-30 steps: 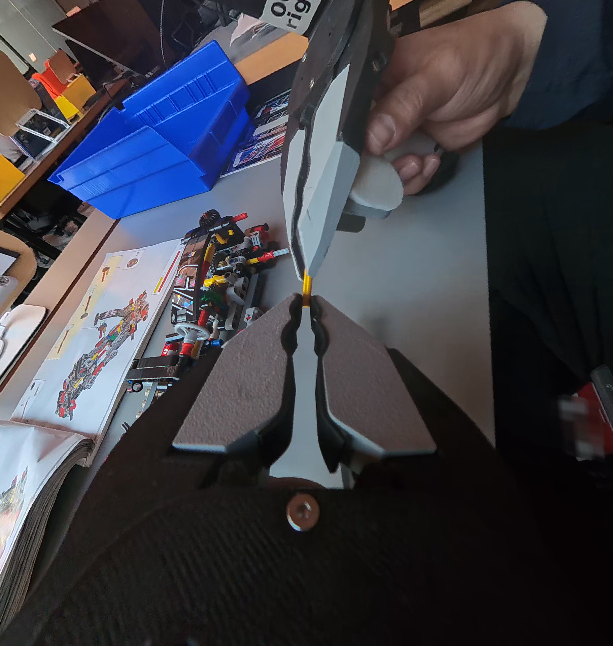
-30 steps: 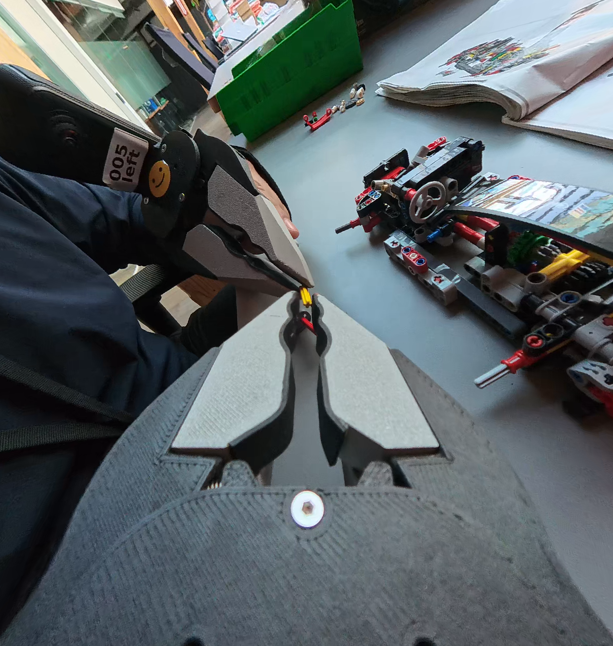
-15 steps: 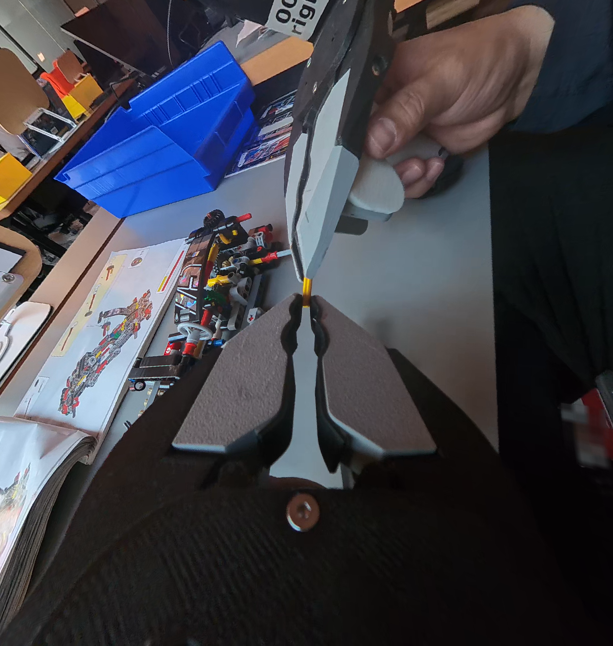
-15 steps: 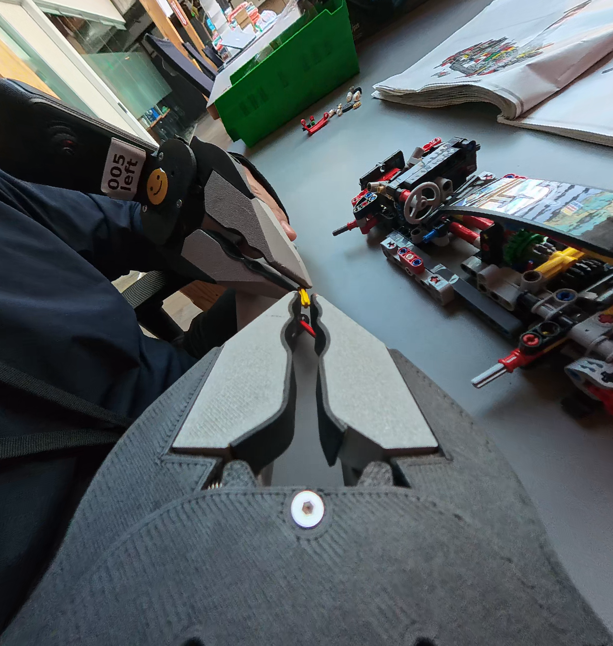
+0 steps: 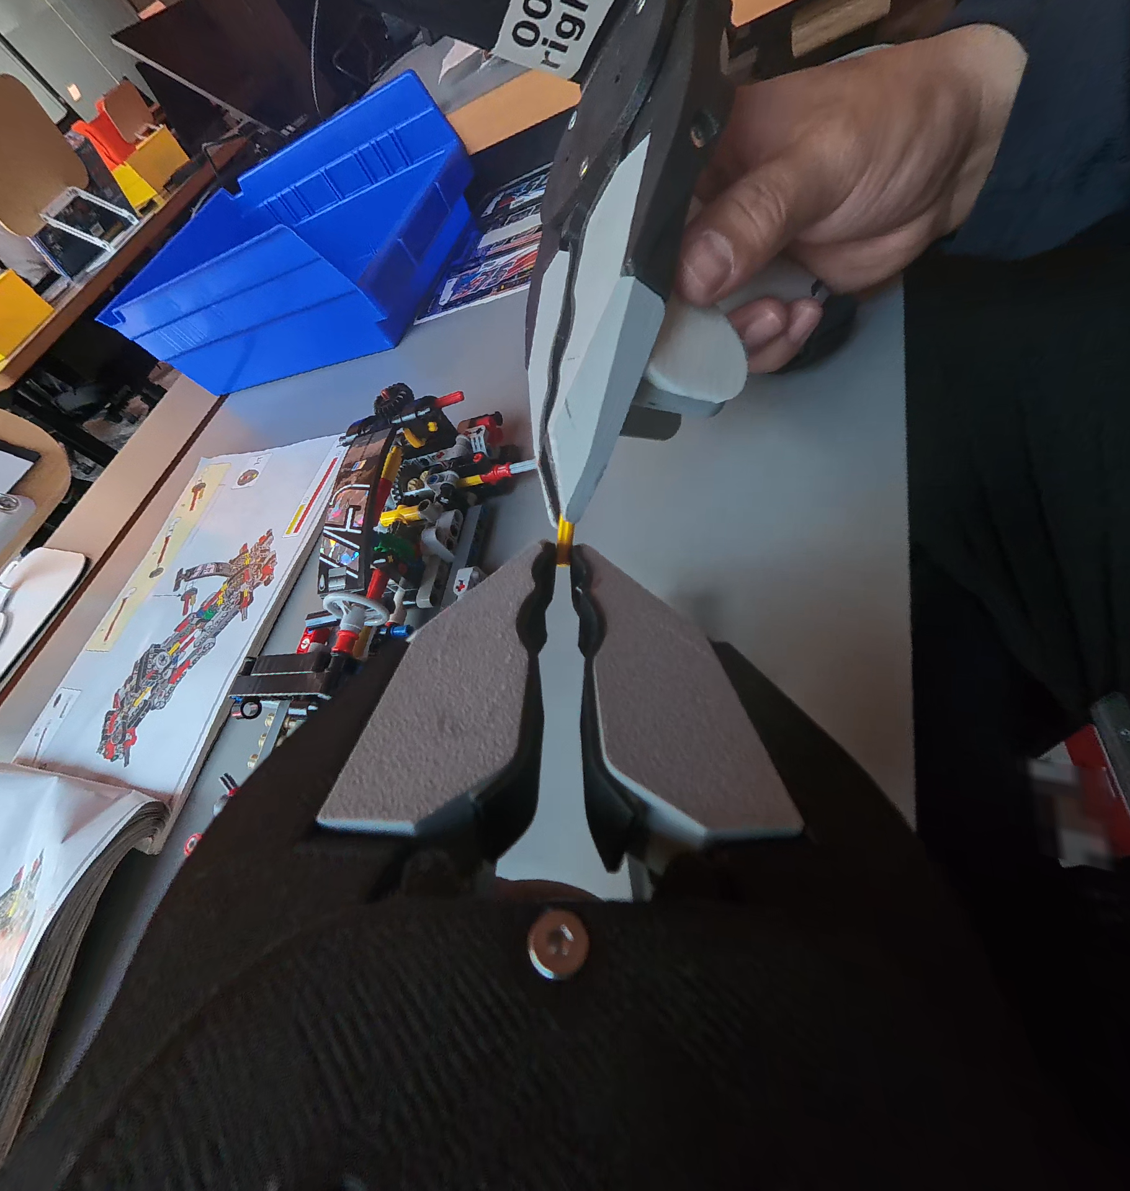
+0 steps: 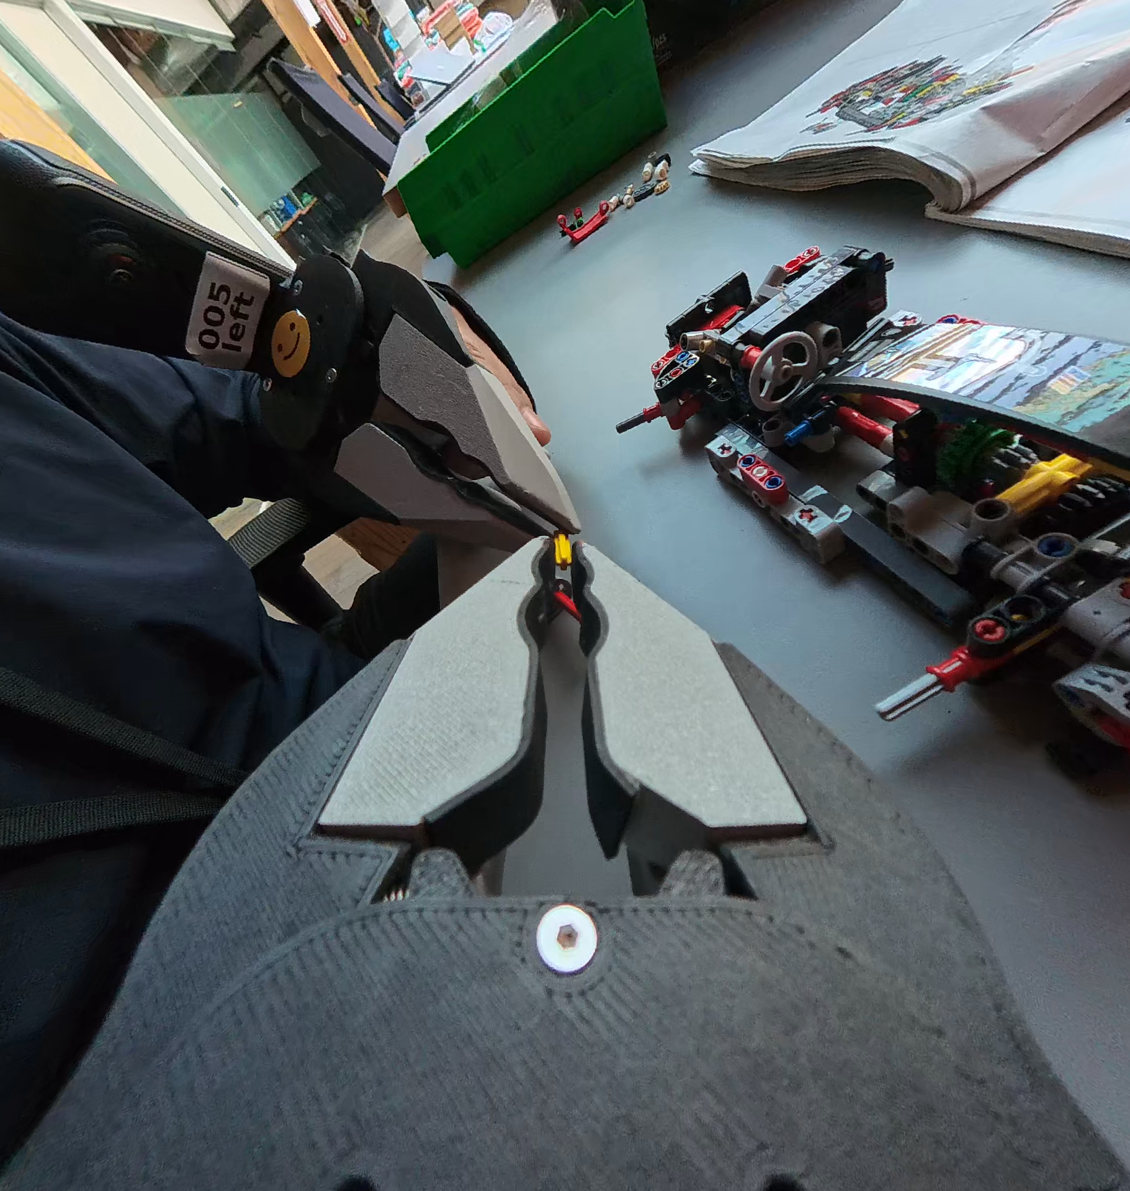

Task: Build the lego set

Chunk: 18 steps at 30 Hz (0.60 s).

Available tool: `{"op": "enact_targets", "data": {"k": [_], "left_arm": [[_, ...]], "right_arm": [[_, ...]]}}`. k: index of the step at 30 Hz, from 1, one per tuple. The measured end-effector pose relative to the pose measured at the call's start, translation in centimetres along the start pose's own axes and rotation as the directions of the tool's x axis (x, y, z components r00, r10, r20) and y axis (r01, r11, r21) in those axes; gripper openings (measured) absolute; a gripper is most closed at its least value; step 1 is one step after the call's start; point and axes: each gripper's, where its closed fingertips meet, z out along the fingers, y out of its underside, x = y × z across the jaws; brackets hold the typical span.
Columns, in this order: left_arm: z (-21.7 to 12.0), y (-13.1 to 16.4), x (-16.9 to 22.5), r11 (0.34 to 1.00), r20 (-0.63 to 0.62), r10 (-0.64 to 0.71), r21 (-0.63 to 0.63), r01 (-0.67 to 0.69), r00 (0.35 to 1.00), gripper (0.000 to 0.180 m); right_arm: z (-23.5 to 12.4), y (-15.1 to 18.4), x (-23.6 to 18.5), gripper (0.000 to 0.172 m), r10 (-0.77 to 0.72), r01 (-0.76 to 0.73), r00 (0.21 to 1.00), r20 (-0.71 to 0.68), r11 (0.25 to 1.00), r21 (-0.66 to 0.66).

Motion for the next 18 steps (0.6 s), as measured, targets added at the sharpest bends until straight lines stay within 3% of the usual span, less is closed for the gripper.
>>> {"op": "enact_targets", "data": {"k": [4,8,12,16,18], "left_arm": [[-0.1,0.0,0.0,0.998,-0.024,-0.056,0.000,0.056,0.998,0.003],[-0.7,2.4,1.3,0.962,-0.182,-0.235,-0.181,0.202,0.955,0.036],[-1.5,4.2,2.3,0.920,-0.237,-0.340,-0.285,0.270,0.910,0.025],[-1.7,4.6,2.9,0.900,-0.265,-0.372,-0.338,0.276,0.889,0.029],[-1.8,5.4,3.0,0.893,-0.247,-0.350,-0.381,0.242,0.904,0.040]], "right_arm": [[0.0,0.1,0.0,0.001,0.011,-0.011,1.000,0.005,1.000,-0.007],[-0.1,1.2,0.3,0.001,0.043,-0.044,0.999,-0.019,0.997,-0.063],[0.2,2.7,-0.6,0.001,0.131,-0.129,0.991,0.002,0.984,-0.126],[0.9,3.8,-1.6,0.001,0.231,-0.225,0.973,0.022,0.961,-0.160],[1.2,4.3,-1.8,0.001,0.261,-0.255,0.965,0.014,0.951,-0.173]]}}
